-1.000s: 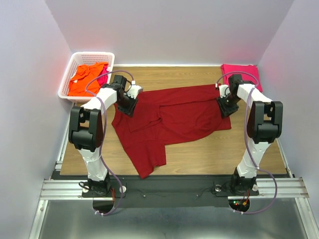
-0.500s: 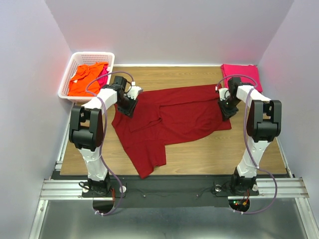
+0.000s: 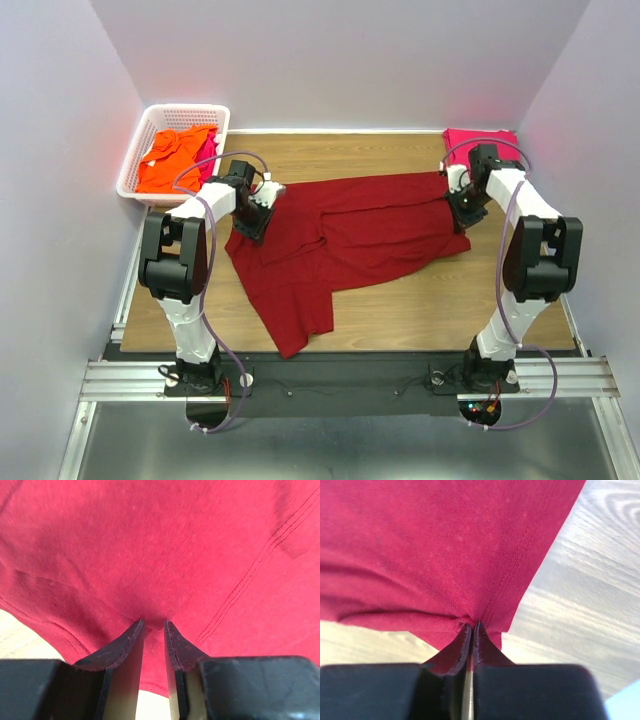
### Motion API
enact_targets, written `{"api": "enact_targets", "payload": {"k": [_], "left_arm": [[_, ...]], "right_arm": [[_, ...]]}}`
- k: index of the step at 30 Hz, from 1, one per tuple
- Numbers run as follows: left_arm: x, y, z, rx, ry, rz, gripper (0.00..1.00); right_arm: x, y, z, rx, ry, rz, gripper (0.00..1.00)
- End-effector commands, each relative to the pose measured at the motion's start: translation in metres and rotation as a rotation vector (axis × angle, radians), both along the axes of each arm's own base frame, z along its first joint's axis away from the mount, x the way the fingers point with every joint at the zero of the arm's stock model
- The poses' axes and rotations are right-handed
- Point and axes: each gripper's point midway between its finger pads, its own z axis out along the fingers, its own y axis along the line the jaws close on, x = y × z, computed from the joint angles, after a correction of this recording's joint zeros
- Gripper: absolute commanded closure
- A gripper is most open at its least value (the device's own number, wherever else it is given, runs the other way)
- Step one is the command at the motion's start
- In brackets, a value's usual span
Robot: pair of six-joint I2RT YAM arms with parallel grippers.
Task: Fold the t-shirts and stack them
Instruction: Fold the tshirt
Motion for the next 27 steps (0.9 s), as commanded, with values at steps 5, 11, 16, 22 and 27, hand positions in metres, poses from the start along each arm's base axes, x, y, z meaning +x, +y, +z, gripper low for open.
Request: {"api": "enact_targets", "payload": {"k": [5,11,16,22,27], "left_arm": [[-0.001,0.001,-0.002,0.013,0.004,-0.004,0.67],[-0.001,-0.001,0.000,0.006,0.009,0.000,0.67],[-0.005,0.001,0.001,0.013,0.007,0.003,0.67],[-0.010,0.005,-0.001,0.026,0.011,0.000,0.68],[-0.013,0.009,-0.003,0.040,0.013,-0.007,0.69]], "right_arm": [[-0.034,-0.001,0.008,-0.001,0.042,0.054,0.88],[-0.038,-0.002,-0.006,-0.006,0.079,0.046,0.82],[-0.036,-0.003,-0.009,-0.004,0.082,0.043,0.94],[-0.040,-0.002,-0.004,-0.001,0.075,0.065,0.99],[-0.071,-0.006,0.006,-0.027,0.072,0.156,0.99]]}}
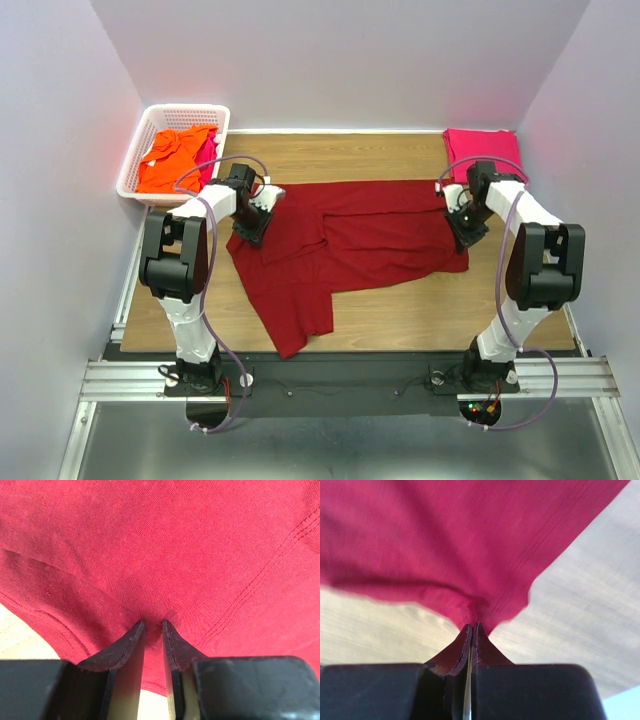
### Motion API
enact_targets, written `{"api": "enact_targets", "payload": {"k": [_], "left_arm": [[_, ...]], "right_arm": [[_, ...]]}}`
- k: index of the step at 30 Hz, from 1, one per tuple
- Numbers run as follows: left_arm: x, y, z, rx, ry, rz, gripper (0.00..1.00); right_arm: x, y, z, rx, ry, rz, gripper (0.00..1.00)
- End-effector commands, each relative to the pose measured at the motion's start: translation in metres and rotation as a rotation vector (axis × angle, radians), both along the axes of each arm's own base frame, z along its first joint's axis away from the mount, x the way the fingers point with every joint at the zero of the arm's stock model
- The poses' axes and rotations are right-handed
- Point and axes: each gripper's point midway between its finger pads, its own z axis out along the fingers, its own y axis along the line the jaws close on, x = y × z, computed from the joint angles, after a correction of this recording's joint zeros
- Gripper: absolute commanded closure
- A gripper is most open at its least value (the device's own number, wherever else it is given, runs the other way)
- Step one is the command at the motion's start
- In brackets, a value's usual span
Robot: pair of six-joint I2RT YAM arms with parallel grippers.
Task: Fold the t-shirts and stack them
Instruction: Fold the tshirt
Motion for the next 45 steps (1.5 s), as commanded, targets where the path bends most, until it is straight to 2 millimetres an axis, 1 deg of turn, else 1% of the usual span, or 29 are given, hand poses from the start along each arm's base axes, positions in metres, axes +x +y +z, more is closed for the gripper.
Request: {"api": "enact_targets", "payload": {"k": [1,2,7,10,12,13,14,15,16,17,18,19,20,22,24,25,26,27,30,31,33,35,38,40,41,42,43,44,45], "left_arm": [[-0.009,0.005,0.006,0.016,-0.005,-0.013,0.69],[-0.009,0.007,0.006,0.016,-0.004,-0.009,0.70],[-0.006,0.011,0.008,0.022,-0.015,-0.013,0.71],[-0.004,0.008,0.019,-0.002,-0.033,-0.028,0.71],[-0.008,-0.001,0.033,-0.055,-0.047,-0.088,0.68],[-0.009,-0.004,0.048,-0.076,-0.080,-0.114,0.67],[-0.011,-0.007,0.057,-0.094,-0.092,-0.140,0.65],[-0.018,-0.010,0.065,-0.114,-0.094,-0.189,0.64],[-0.020,-0.010,0.077,-0.120,-0.121,-0.205,0.64],[-0.023,-0.010,0.081,-0.120,-0.125,-0.222,0.63],[-0.026,-0.009,0.083,-0.114,-0.124,-0.229,0.62],[-0.026,-0.007,0.086,-0.108,-0.136,-0.221,0.62],[-0.024,-0.004,0.085,-0.090,-0.143,-0.208,0.62],[-0.014,-0.004,0.083,-0.084,-0.156,-0.168,0.62],[0.001,-0.006,0.085,-0.090,-0.188,-0.133,0.62],[0.005,-0.009,0.079,-0.098,-0.167,-0.107,0.62],[0.011,-0.012,0.079,-0.105,-0.170,-0.090,0.63],[0.018,-0.014,0.077,-0.106,-0.175,-0.075,0.63],[0.031,-0.017,0.054,-0.106,-0.134,-0.019,0.63],[0.033,-0.017,0.049,-0.099,-0.126,-0.003,0.63],[0.039,-0.014,0.040,-0.080,-0.120,0.025,0.63],[0.040,-0.011,0.024,-0.059,-0.091,0.042,0.64],[0.049,-0.007,0.009,-0.039,-0.070,0.060,0.66],[0.055,-0.005,0.003,-0.033,-0.060,0.068,0.67],[0.057,-0.003,-0.007,-0.025,-0.037,0.073,0.67],[0.069,0.001,-0.003,-0.019,-0.053,0.085,0.68],[0.074,0.002,-0.004,-0.014,-0.052,0.088,0.68],[0.088,0.003,-0.005,-0.014,-0.063,0.092,0.68],[0.094,0.008,-0.006,-0.010,-0.058,0.103,0.69]], "right_arm": [[-0.033,-0.007,0.018,-0.023,-0.015,0.094,0.99],[-0.049,-0.008,0.011,-0.032,0.011,0.128,0.99],[-0.080,-0.016,-0.004,-0.075,0.060,0.170,0.99],[-0.079,-0.016,-0.004,-0.073,0.059,0.166,0.86],[-0.074,-0.017,0.000,-0.080,0.047,0.171,0.73],[-0.074,-0.017,0.004,-0.081,0.045,0.184,0.70],[-0.063,-0.015,0.017,-0.071,0.000,0.195,0.66],[-0.060,-0.012,0.025,-0.054,-0.020,0.201,0.56],[-0.058,-0.009,0.035,-0.035,-0.040,0.211,0.52],[-0.046,0.001,0.051,0.015,-0.097,0.222,0.48],[-0.042,0.007,0.061,0.043,-0.128,0.226,0.41],[-0.036,0.012,0.068,0.069,-0.156,0.224,0.40],[-0.028,0.020,0.074,0.113,-0.184,0.219,0.39],[-0.002,0.025,0.078,0.150,-0.214,0.164,0.43],[0.021,0.028,0.076,0.178,-0.223,0.104,0.54],[0.042,0.032,0.073,0.206,-0.226,0.067,0.58],[0.053,0.032,0.072,0.212,-0.240,0.038,0.61],[0.074,0.032,0.068,0.221,-0.274,-0.011,0.63],[0.099,0.034,0.057,0.211,-0.302,-0.058,0.67],[0.103,0.035,0.044,0.195,-0.279,-0.063,0.67],[0.107,0.035,0.031,0.178,-0.268,-0.072,0.68],[0.114,0.036,0.017,0.163,-0.271,-0.082,0.68],[0.124,0.030,-0.015,0.110,-0.238,-0.104,0.68],[0.132,0.027,-0.025,0.094,-0.236,-0.120,0.68],[0.136,0.026,-0.029,0.085,-0.237,-0.121,0.68],[0.144,0.023,-0.030,0.070,-0.250,-0.127,0.68],[0.149,0.022,-0.041,0.065,-0.240,-0.131,0.68],[0.155,0.020,-0.045,0.058,-0.245,-0.133,0.68],[0.167,0.020,-0.048,0.058,-0.257,-0.136,0.68]]}}
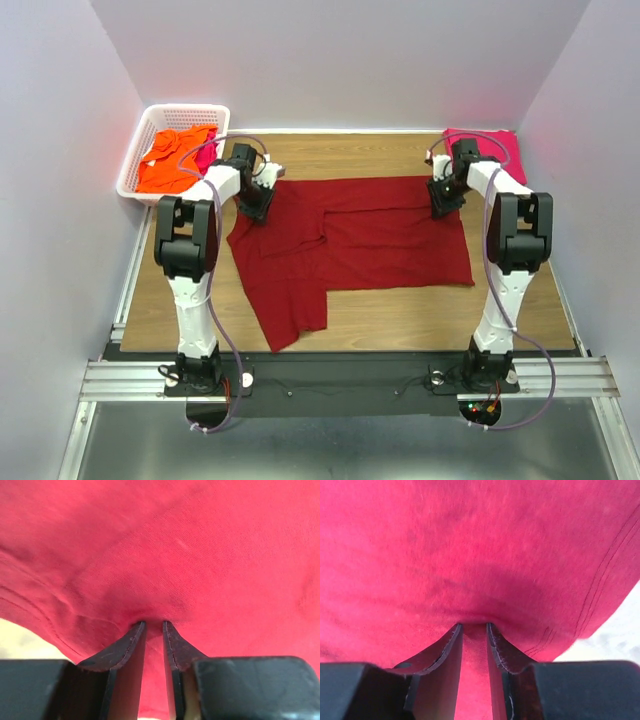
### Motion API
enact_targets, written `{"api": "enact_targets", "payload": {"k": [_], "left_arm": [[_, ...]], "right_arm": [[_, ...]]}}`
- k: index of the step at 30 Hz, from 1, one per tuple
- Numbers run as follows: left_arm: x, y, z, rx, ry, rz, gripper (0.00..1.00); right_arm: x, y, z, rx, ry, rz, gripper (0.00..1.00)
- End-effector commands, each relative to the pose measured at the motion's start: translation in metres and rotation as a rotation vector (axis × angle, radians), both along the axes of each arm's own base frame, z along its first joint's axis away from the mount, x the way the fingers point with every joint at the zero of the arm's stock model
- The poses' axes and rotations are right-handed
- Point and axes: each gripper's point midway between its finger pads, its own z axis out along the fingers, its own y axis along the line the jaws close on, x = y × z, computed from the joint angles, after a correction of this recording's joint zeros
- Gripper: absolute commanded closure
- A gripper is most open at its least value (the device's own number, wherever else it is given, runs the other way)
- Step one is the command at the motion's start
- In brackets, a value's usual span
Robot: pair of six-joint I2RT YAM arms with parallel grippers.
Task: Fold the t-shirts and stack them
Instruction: Fold the tshirt
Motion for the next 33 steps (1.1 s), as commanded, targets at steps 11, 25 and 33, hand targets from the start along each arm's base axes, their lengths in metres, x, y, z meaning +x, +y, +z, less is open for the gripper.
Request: {"api": "enact_targets", "payload": {"k": [11,25,33], "left_arm": [[0.061,0.003,0.102,-0.041,-0.230,-0.148,0.62],[-0.122,-0.009,0.057,-0.033,-0.114,-0.399,0.63],[-0.170,0.000,-0.007,0.130,-0.037,-0.452,0.65]], "right_arm": [[0.047,0.041,0.078,0.202,-0.201,0.068,0.52],[-0.090,0.004,0.035,-0.026,0.008,0.143,0.62],[-0.122,-0.009,-0.016,-0.092,0.124,0.142,0.64]]}}
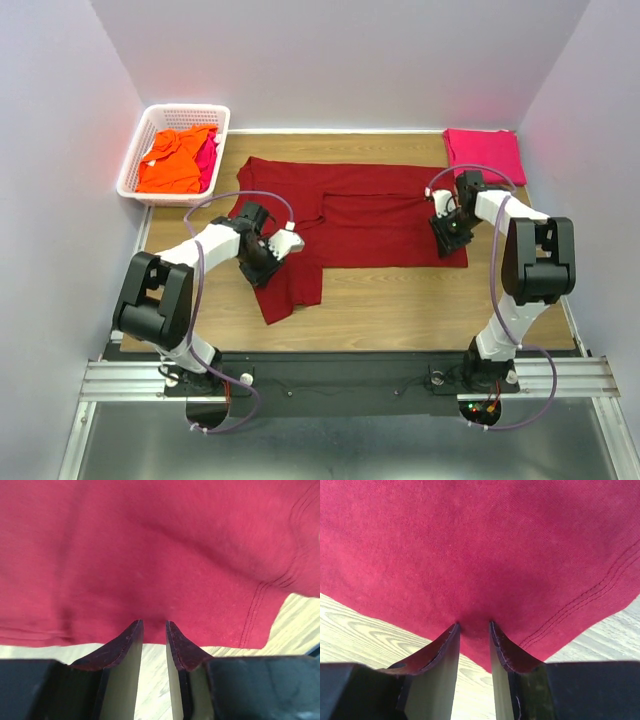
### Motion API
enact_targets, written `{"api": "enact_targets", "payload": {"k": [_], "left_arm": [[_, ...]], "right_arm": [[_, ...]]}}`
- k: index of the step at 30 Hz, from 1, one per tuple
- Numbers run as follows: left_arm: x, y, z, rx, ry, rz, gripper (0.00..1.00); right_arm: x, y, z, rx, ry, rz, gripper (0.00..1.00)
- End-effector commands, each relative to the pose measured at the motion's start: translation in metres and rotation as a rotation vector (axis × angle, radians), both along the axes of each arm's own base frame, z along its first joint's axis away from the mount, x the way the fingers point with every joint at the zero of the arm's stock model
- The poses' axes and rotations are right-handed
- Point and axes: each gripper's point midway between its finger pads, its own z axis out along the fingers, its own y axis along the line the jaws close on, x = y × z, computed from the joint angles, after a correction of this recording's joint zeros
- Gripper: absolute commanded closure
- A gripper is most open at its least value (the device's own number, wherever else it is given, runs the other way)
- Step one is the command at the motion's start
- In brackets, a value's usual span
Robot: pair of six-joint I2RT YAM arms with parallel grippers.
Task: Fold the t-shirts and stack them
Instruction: Fold the tshirt
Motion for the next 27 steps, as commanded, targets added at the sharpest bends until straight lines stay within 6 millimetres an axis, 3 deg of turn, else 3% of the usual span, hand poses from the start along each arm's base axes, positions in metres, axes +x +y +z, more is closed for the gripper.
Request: {"api": "enact_targets", "payload": {"k": [1,7,14,20,23,27], "left_arm": [[-0.001,0.015,-0.010,0.073,-0.065,-0.003,0.66],[-0.057,0.032,-0.015,0.116,0.025,-0.119,0.67],[-0.052,0.021,0.010,0.067,-0.002,-0.145,0.68],[-0.027,0.009,0.063,-0.027,-0.100,-0.146,0.63],[-0.020,0.007,0.070,-0.046,-0.128,-0.164,0.63],[-0.009,0.007,0.060,-0.038,-0.167,-0.164,0.62]], "right_arm": [[-0.005,-0.012,-0.014,-0.077,-0.006,0.035,0.65],[-0.035,-0.021,-0.015,-0.129,0.010,0.074,0.64],[-0.039,-0.019,0.019,-0.119,-0.039,0.108,0.55],[-0.035,-0.020,0.068,-0.134,-0.166,0.179,0.50],[-0.043,-0.019,0.068,-0.135,-0.171,0.240,0.52],[-0.055,-0.019,0.051,-0.129,-0.130,0.309,0.54]]}}
